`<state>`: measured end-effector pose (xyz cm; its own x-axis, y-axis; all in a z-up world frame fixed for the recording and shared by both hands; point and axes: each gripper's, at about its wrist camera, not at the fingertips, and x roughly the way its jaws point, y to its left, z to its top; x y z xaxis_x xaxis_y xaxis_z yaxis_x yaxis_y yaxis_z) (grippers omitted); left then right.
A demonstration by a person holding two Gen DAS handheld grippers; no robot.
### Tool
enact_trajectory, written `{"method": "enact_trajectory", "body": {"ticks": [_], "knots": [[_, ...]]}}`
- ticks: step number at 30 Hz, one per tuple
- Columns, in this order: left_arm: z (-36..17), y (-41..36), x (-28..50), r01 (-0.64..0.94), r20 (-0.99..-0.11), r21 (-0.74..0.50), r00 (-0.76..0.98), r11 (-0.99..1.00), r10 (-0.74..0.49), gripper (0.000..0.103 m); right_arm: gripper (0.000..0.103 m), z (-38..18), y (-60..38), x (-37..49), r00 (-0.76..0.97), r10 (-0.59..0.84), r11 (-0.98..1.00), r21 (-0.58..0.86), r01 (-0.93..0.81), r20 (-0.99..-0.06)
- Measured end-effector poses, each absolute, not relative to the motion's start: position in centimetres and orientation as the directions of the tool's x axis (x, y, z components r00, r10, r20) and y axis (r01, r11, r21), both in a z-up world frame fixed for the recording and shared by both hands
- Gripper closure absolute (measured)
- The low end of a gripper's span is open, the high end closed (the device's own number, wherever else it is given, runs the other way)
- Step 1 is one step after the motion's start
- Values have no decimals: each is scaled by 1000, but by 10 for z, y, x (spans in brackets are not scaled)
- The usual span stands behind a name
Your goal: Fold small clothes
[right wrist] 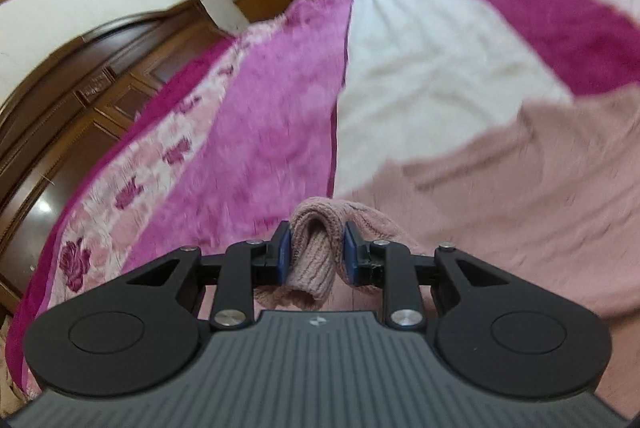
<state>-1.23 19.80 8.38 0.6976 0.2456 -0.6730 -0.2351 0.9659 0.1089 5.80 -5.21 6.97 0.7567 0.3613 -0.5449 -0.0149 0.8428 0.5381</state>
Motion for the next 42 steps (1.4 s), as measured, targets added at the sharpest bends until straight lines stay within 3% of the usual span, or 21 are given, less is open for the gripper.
{"method": "enact_trajectory", "body": {"ticks": [3,6,9,14,21,31,34,42], "knots": [[80,200,-9,-234,-678,104,694,967,241,0,69,51,-45,60,731,402,821,571,-20,-551],[76,200,-4,-230,-685,89,692,969,227,0,42,45,-43,56,707,448,798,601,-41,-547],[73,197,1,-221,-690,84,690,972,217,0,31,47,-43,49,691,504,771,630,-90,-518],[72,187,8,-185,-688,69,703,980,181,0,30,63,-66,32,681,516,781,612,-125,-519],[64,160,22,-94,-706,30,703,995,87,0,30,69,-130,0,714,402,861,502,-81,-573],[47,124,50,73,-697,108,717,991,23,1,30,59,-206,-27,690,193,977,204,-67,-698],[45,117,56,158,-699,129,715,979,-23,8,30,51,-219,-30,682,149,987,149,-59,-716],[32,97,66,300,-697,214,713,930,-69,11,30,40,-227,-34,687,42,998,3,-58,-725]]}}
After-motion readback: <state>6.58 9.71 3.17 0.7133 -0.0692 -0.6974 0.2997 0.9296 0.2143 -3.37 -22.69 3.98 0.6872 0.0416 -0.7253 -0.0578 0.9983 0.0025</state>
